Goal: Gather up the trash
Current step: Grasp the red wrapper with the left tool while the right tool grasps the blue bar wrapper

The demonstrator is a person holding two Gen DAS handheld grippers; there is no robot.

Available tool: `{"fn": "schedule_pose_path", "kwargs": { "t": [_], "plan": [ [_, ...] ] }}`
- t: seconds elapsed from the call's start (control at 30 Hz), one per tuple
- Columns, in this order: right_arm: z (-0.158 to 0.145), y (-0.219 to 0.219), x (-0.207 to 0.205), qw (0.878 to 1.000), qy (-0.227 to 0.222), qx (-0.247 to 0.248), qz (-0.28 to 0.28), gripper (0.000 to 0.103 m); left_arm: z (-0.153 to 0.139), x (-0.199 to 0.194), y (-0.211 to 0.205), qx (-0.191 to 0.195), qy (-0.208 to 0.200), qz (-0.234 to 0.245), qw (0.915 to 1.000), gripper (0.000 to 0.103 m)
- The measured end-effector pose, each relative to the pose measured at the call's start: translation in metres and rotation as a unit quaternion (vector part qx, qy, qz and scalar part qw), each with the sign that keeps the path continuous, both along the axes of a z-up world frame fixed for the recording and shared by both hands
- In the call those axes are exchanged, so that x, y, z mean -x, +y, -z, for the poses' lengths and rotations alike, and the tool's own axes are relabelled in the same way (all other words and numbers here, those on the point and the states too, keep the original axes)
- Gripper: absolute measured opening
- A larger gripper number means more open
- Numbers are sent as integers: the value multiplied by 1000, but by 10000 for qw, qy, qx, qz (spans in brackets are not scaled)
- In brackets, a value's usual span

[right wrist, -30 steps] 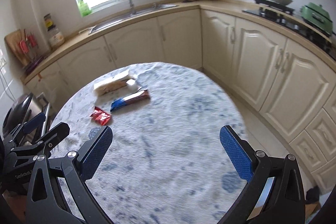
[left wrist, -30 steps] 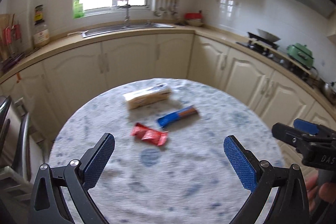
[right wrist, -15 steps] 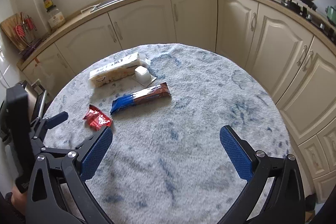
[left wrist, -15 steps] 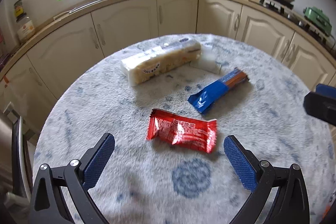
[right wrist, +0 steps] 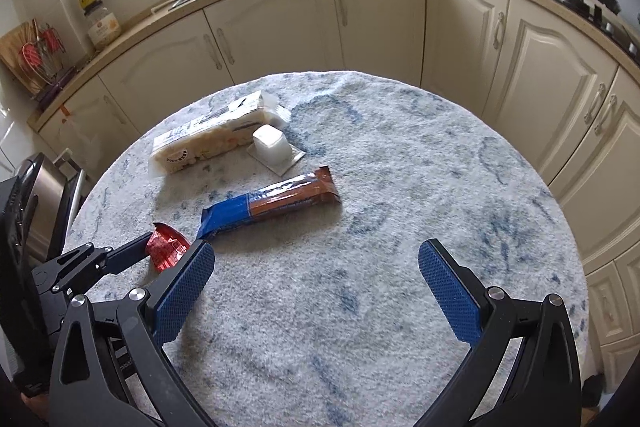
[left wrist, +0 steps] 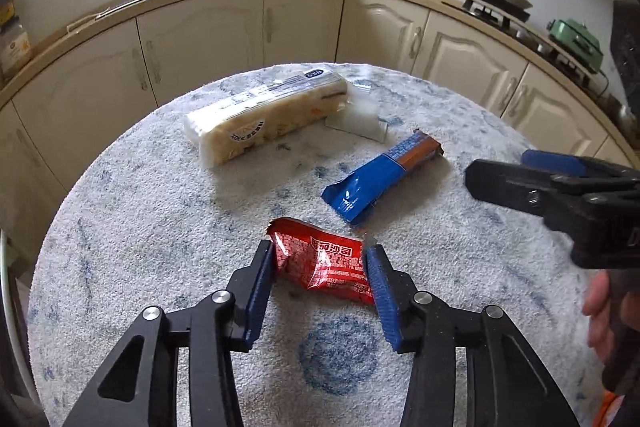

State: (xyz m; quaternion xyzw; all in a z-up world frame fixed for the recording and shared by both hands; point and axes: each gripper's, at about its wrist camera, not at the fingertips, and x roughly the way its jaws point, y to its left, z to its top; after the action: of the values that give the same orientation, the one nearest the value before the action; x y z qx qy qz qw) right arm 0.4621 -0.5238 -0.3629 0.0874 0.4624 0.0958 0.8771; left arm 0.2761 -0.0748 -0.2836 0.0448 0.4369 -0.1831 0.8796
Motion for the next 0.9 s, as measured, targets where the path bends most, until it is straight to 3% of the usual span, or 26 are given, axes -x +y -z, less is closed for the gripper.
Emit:
{"fn": "schedule_pose_path", "kwargs": {
  "t": [0.07, 0.2, 0.23, 0.27, 0.47, 0.6, 0.83, 0.9],
  "plan": [
    [2, 6, -4, 10000, 19, -18, -35, 103, -1, -34, -7, 73, 14, -19, 10000, 38],
    [7, 16, -12, 9999, 75, -56, -54, 103, -6, -41, -10, 172, -72, -45, 9998, 30],
    [9, 17, -14, 9999, 105, -56, -41, 103, -7, -39, -8, 124, -98, -55, 9999, 13],
    [10, 18, -15, 9999, 125, -52, -13, 103, -5, -40, -9, 23, -30, 4, 10000, 10],
    [13, 12, -13, 9997, 149, -105, 169, 103, 1, -50, -28, 46, 108, 283, 9995, 12],
    [14, 10, -13, 9997, 171, -70, 181, 103, 4, -50, -35, 29, -10, 296, 9996, 12],
    [20, 21, -22, 9997, 208, -123, 73, 102, 3, -48, -23, 382, -131, -30, 9992, 9],
    [22, 27, -28, 9997, 216, -132, 70, 97, 2, -47, -17, 427, -170, -148, 9988, 9]
  ]
}}
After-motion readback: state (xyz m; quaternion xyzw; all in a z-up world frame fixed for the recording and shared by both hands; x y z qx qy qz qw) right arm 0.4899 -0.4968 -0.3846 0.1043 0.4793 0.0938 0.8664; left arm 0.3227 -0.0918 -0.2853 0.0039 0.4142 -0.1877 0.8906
